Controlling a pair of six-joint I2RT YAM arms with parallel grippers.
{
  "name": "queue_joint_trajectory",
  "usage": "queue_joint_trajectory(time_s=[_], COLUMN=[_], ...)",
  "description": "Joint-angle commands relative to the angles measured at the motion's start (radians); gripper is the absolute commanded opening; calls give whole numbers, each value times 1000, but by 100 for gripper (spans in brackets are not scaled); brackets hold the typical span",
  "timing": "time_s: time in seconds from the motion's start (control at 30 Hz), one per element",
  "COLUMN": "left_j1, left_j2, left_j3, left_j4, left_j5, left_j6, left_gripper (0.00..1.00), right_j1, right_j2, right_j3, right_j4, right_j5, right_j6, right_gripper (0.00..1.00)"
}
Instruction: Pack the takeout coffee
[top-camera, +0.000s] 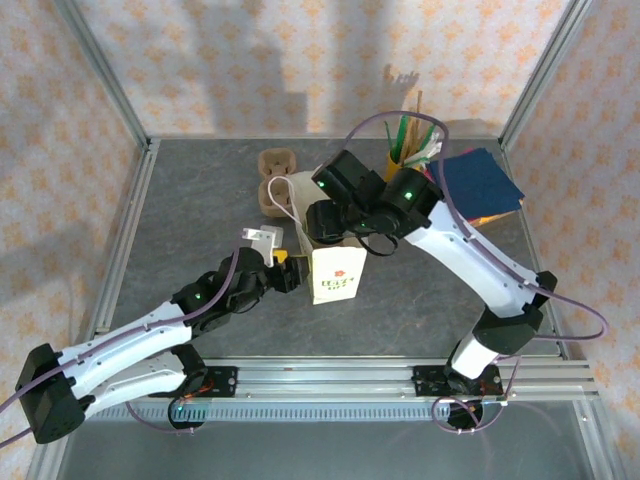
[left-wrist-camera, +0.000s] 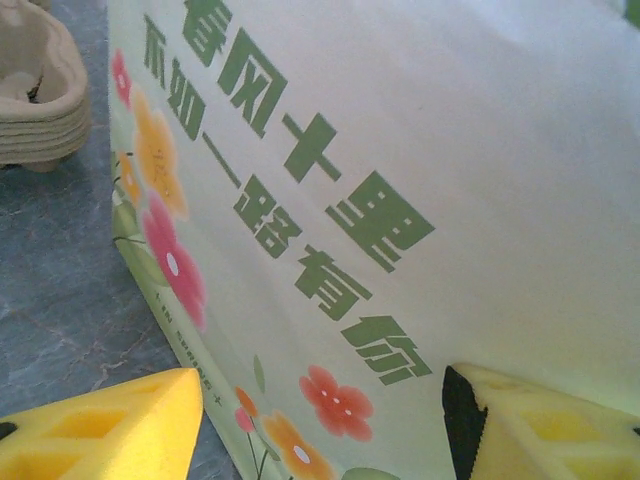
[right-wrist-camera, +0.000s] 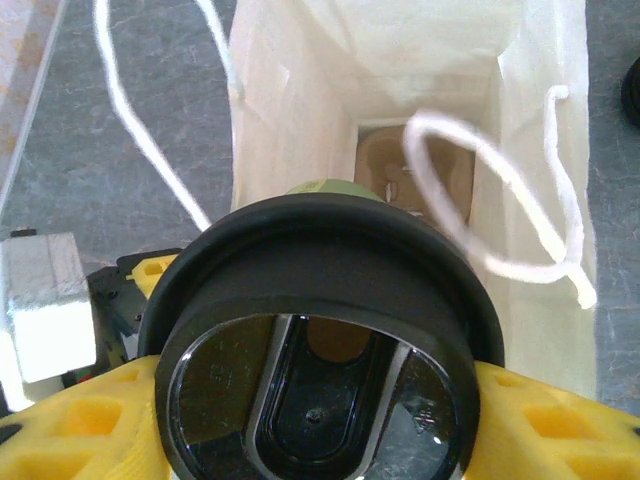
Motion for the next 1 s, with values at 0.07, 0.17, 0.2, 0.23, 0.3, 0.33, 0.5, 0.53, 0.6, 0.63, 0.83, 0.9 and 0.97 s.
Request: queue_joint_trajectory(time_s=[0.07, 0.17, 0.2, 0.23, 0.3, 0.33, 0.5, 0.53, 0.6, 0.63, 0.83, 0.9, 0.97], left_j1=[-9, -9, -11, -10, -10, -10, -9, -9, -6, -7, 52, 108, 214], left_j2=[-15, -23, -22, -20, -17, -15, -22, -33, -78, -110, -229, -250, -264], left_j3=[-24, -32, -33, -32, -32, -32, -27, -26, -13, -14, 66, 87, 90], left_j4=[73, 66, 62, 59, 57, 59, 44, 39, 12, 15, -63, -73, -59], left_j5=[4, -14, -18, -19, -20, -19, -8, -7, -18, -16, -3, -12, 10], left_j6=[42, 52, 58, 62, 73, 75, 96, 96, 110, 131, 183, 150, 107], left_gripper=[67, 67, 67, 67, 67, 67, 69, 70, 71, 71, 76, 76, 76], right_j1=[-16, -38, -45, -49, -54, -54, -73, -75, -77, -78, -81, -85, -87], right_j2=[60, 68, 71, 74, 86, 94, 122, 129, 144, 152, 184, 189, 192], right_j3=[4, -10, -17, -27, -35, -35, -30, -27, -22, -19, -14, -16, -17], right_j4=[-15, -14, -14, -15, -15, -15, -15, -15, -15, -15, -15, -15, -14], right_j5=[25, 30, 35, 41, 46, 50, 44, 41, 31, 24, 13, 9, 9], right_j6=[-29, -25, -25, -22, -22, -23, -39, -42, -50, -55, -79, -87, -90], right_gripper=[38, 36, 36, 36, 36, 36, 36, 36, 36, 36, 36, 36, 36])
